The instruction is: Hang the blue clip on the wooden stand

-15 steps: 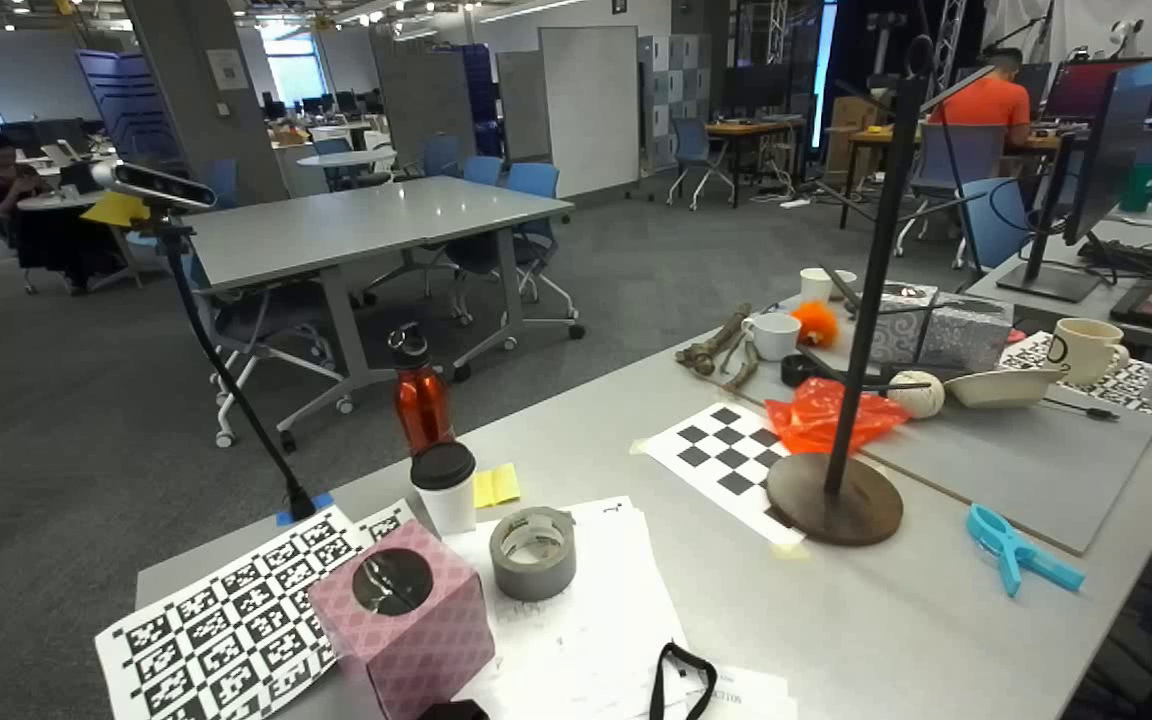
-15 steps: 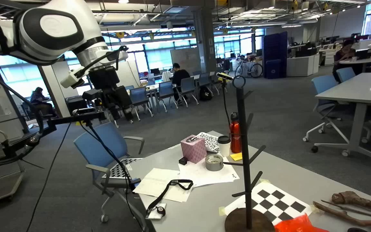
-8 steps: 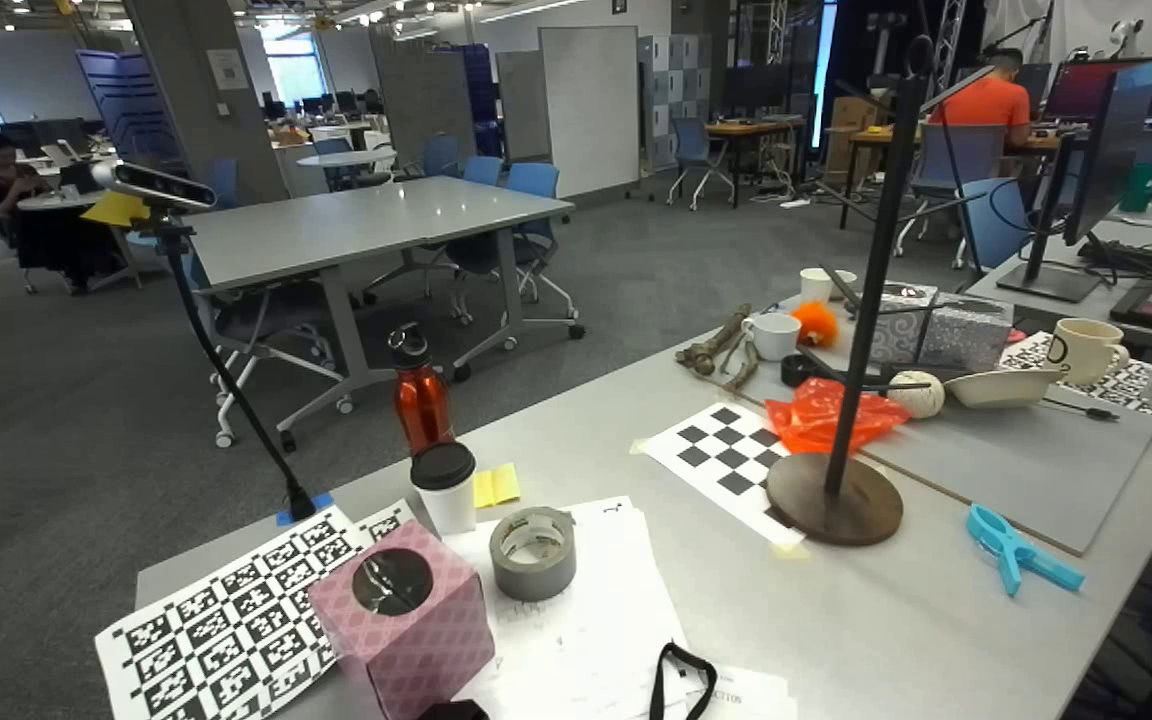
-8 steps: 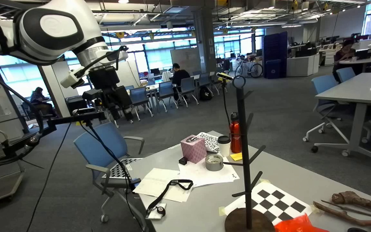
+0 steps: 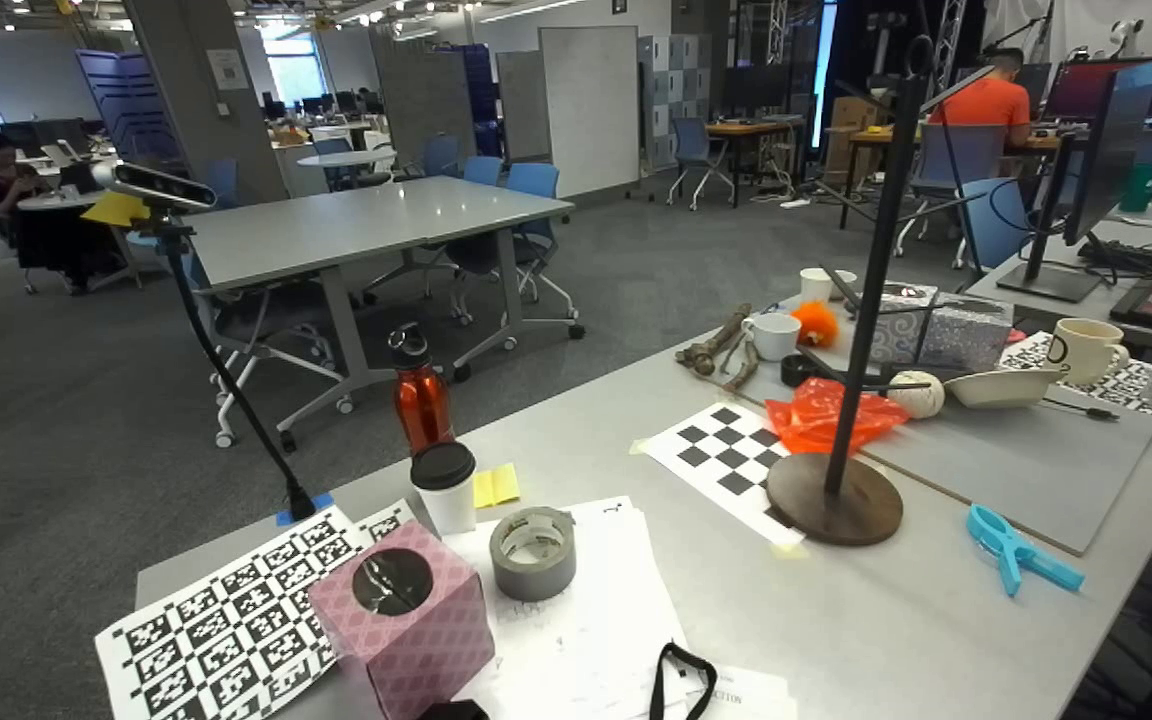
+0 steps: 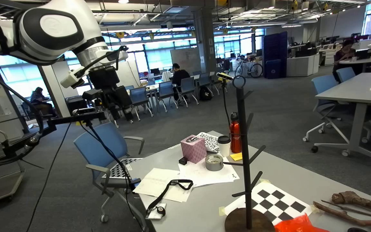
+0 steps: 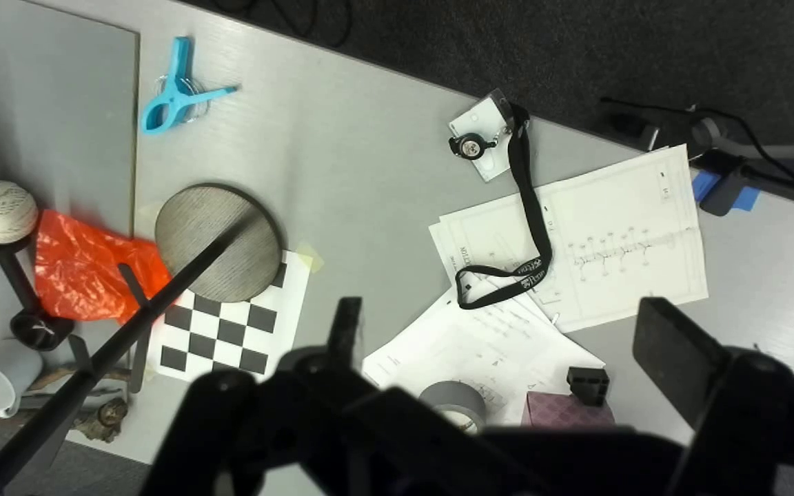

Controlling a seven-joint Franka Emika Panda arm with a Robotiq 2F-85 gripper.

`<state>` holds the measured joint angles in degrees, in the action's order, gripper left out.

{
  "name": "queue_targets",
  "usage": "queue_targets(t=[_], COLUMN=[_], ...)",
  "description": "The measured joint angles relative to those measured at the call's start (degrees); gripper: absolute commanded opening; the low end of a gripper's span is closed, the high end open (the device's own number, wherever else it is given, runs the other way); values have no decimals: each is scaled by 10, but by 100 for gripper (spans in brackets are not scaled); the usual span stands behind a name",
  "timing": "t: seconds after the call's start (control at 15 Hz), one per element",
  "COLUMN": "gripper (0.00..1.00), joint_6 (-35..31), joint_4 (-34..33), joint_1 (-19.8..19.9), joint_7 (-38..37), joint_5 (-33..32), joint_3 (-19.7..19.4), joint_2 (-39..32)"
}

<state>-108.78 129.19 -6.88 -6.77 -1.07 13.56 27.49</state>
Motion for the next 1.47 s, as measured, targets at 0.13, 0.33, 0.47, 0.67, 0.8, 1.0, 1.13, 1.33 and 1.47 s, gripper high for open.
queue_targets(t=[0.13, 0.33, 0.47, 0.67, 0.8, 1.0, 1.13, 1.33, 1.47], gripper=[100, 100, 100, 100, 100, 100, 100, 100, 100], joint_6=[0, 0, 0, 0, 0, 0, 0, 0, 0], joint_4=[0, 0, 0, 1, 3, 13, 28, 56, 77], joint_1=[0, 0, 0, 0, 0, 0, 0, 1, 4], joint_7=[0, 0, 0, 0, 0, -1, -6, -20, -30], joint_5=[0, 0, 0, 0, 0, 0, 0, -1, -3], joint_3=[0, 0, 0, 0, -2, -10, -16, -23, -27], joint_2=[0, 0, 0, 0, 0, 1, 4, 10, 17])
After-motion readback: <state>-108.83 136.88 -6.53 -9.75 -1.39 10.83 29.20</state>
